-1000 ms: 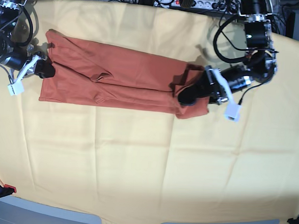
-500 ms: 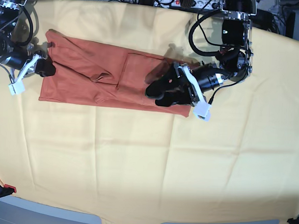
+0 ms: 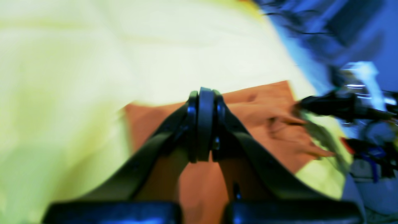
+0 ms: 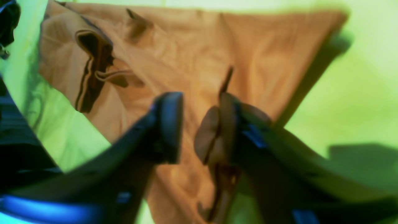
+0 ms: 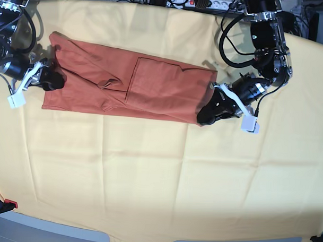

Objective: Fold the T-shirt properly
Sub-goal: 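Fold the grasped end with the left gripper toward the right gripper, then drag the strip's other end with the right gripper toward the fold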

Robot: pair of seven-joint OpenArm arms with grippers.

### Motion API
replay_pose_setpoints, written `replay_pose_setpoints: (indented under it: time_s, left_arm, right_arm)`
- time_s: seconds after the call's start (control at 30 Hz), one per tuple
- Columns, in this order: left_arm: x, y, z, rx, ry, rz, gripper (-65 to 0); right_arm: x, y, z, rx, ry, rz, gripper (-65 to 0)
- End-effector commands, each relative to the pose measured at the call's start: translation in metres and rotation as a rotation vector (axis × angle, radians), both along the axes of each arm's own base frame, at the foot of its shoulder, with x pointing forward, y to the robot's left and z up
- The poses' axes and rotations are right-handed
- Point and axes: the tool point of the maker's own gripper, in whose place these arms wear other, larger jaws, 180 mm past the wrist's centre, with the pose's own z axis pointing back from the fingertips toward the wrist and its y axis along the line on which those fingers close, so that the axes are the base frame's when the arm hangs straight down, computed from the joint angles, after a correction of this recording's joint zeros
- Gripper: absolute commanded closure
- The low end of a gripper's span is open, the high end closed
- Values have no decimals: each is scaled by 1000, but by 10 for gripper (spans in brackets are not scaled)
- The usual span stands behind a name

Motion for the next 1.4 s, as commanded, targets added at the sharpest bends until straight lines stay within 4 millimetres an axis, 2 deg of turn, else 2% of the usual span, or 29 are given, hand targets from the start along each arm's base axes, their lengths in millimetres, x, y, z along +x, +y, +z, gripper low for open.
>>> replay_pose_setpoints:
  time_s: [0.0, 0.07, 0.1, 0.23, 0.37, 0.47, 0.63, 0.73, 0.93, 1.07, 1.13, 1.3, 1.37]
  left_arm:
    - [5, 9, 12, 7, -43, 16, 0]
    - [7, 30, 9, 70, -40, 43, 0]
    - [8, 42, 10, 98, -43, 55, 0]
    - [13, 88, 15, 201, -36, 115, 0]
    - [14, 113, 20, 272, -30, 136, 0]
    - [14, 124, 23, 315, -31, 131, 0]
    - [15, 130, 26, 338, -36, 128, 0]
    - [14, 129, 27, 328, -37, 126, 0]
    - [14, 129, 27, 330, -37, 126, 0]
    - [14, 126, 30, 304, -42, 122, 0]
    - [14, 126, 30, 305, -42, 122, 0]
    - [14, 126, 29, 306, -41, 122, 0]
    - [14, 126, 29, 307, -41, 122, 0]
  right_arm:
    - [10, -8, 12, -42, -45, 4, -322]
    - [9, -18, 4, -120, -16, -4, -404]
    - [7, -23, -1, -154, 3, -8, -420]
    - [-14, -39, -25, -256, 96, -18, -422]
    - [-31, -36, -35, -233, 122, -22, -421]
    - [-41, -22, -37, -148, 119, -26, -421]
    - [-67, 0, -50, -49, 173, -33, -421]
    - [-72, 18, -51, 32, 175, -37, -420]
    - [-64, 42, -45, 147, 136, -58, -401]
    - [-48, 44, -37, 163, 83, -70, -262]
    - [-39, 44, -32, 163, 59, -68, -224]
    - [-24, 42, -25, 143, 25, -64, -235]
    - [-21, 40, -27, 122, 26, -63, -292]
